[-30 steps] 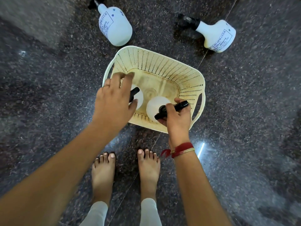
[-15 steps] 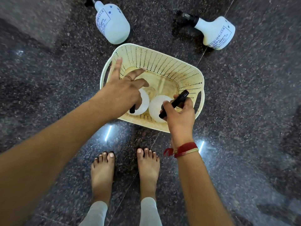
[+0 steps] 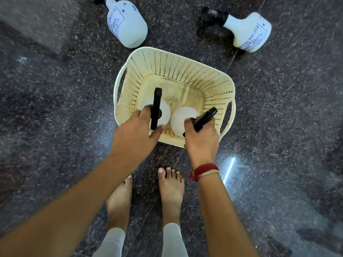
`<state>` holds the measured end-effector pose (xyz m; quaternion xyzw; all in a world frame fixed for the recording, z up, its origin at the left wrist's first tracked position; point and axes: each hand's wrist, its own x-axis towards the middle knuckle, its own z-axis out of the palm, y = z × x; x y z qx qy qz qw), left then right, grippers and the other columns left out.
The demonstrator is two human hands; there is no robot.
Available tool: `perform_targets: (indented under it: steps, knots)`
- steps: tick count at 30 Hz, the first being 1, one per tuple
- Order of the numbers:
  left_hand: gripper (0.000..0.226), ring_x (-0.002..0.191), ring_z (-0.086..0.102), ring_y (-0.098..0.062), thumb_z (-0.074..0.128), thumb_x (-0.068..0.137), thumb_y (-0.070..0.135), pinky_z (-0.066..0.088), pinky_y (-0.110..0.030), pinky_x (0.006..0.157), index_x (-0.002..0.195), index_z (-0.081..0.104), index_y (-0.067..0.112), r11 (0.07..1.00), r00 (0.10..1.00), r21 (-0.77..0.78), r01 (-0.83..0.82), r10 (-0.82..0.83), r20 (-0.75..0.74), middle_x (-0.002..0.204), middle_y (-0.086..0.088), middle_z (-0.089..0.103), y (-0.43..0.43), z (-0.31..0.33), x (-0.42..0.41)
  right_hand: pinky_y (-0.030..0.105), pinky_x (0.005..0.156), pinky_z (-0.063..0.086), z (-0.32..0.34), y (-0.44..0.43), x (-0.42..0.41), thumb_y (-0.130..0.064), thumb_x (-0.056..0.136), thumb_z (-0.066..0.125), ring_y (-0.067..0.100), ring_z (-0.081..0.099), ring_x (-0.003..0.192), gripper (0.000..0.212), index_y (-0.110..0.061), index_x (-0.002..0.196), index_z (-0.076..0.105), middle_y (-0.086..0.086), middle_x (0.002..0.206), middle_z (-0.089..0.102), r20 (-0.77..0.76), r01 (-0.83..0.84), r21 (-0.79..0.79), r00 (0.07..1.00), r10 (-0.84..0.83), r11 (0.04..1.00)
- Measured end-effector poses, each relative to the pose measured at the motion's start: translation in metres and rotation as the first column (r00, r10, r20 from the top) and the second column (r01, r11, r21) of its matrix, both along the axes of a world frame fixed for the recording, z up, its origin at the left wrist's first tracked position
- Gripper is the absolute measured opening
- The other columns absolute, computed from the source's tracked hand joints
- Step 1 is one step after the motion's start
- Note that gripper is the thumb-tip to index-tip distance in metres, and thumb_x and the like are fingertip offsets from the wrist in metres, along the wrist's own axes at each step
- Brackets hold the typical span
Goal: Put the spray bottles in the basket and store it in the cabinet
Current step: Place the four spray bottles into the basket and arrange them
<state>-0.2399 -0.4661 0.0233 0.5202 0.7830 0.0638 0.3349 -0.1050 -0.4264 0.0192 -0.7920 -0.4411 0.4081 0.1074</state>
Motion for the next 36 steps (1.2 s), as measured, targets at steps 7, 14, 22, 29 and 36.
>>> perform_targets:
  steps: [7, 14, 22, 29, 36]
  knots:
    - [0.037, 0.049, 0.042, -0.024, 0.048, 0.092, 0.014, 0.038, -0.033, 0.051, 0.128, 0.048, 0.02, 0.996, 0.997, 0.072, 0.061, -0.057, -0.054, 0.054, 0.006, 0.036, 0.015, -0.005, -0.024, 0.052, 0.082, 0.057, -0.001, 0.004, -0.002, -0.023, 0.081, 0.064, 0.037, 0.07, 0.086, 0.026, -0.012, 0.103, 0.058, 0.011, 0.093, 0.071, -0.077, 0.187, -0.04, 0.979, -0.189, 0.982]
    - [0.035, 0.047, 0.038, -0.023, 0.051, 0.092, 0.019, 0.027, -0.026, 0.046, 0.126, 0.051, 0.027, 0.983, 0.974, 0.067, 0.17, -0.157, -0.166, 0.056, 0.005, 0.042, 0.015, -0.004, -0.046, 0.051, 0.076, 0.058, 0.0, -0.007, -0.016, -0.024, 0.079, 0.065, 0.038, 0.071, 0.081, 0.031, -0.007, 0.104, 0.058, 0.015, 0.09, 0.072, -0.086, 0.276, -0.041, 0.956, -0.279, 0.96]
    - [0.02, 0.054, 0.042, -0.021, 0.055, 0.092, 0.032, 0.025, -0.022, 0.047, 0.112, 0.053, 0.029, 0.975, 0.971, 0.096, 0.199, -0.183, -0.156, 0.064, 0.006, 0.05, 0.012, -0.011, -0.05, 0.052, 0.076, 0.057, -0.001, -0.005, -0.035, -0.028, 0.078, 0.06, 0.043, 0.07, 0.081, 0.047, -0.004, 0.117, 0.053, 0.015, 0.096, 0.071, -0.093, 0.265, -0.001, 0.96, -0.264, 0.964]
    - [0.028, 0.064, 0.062, -0.031, 0.057, 0.092, 0.036, 0.037, -0.028, 0.053, 0.118, 0.059, 0.027, 0.948, 0.957, 0.144, 0.283, -0.268, -0.114, 0.074, -0.006, 0.068, 0.015, -0.01, -0.059, 0.054, 0.076, 0.057, -0.006, -0.007, -0.029, -0.028, 0.076, 0.061, 0.044, 0.07, 0.084, 0.045, -0.001, 0.111, 0.054, 0.019, 0.095, 0.072, -0.081, 0.286, -0.043, 0.954, -0.289, 0.957]
    - [0.026, 0.066, 0.063, -0.029, 0.053, 0.092, 0.041, 0.041, -0.028, 0.053, 0.116, 0.057, 0.032, 0.95, 0.944, 0.067, 0.305, -0.293, -0.149, 0.075, -0.001, 0.066, 0.023, -0.01, -0.066, 0.053, 0.08, 0.057, -0.006, -0.005, -0.028, -0.04, 0.079, 0.063, 0.042, 0.07, 0.088, 0.057, -0.007, 0.123, 0.049, 0.015, 0.104, 0.071, -0.079, 0.265, -0.078, 0.959, -0.271, 0.961]
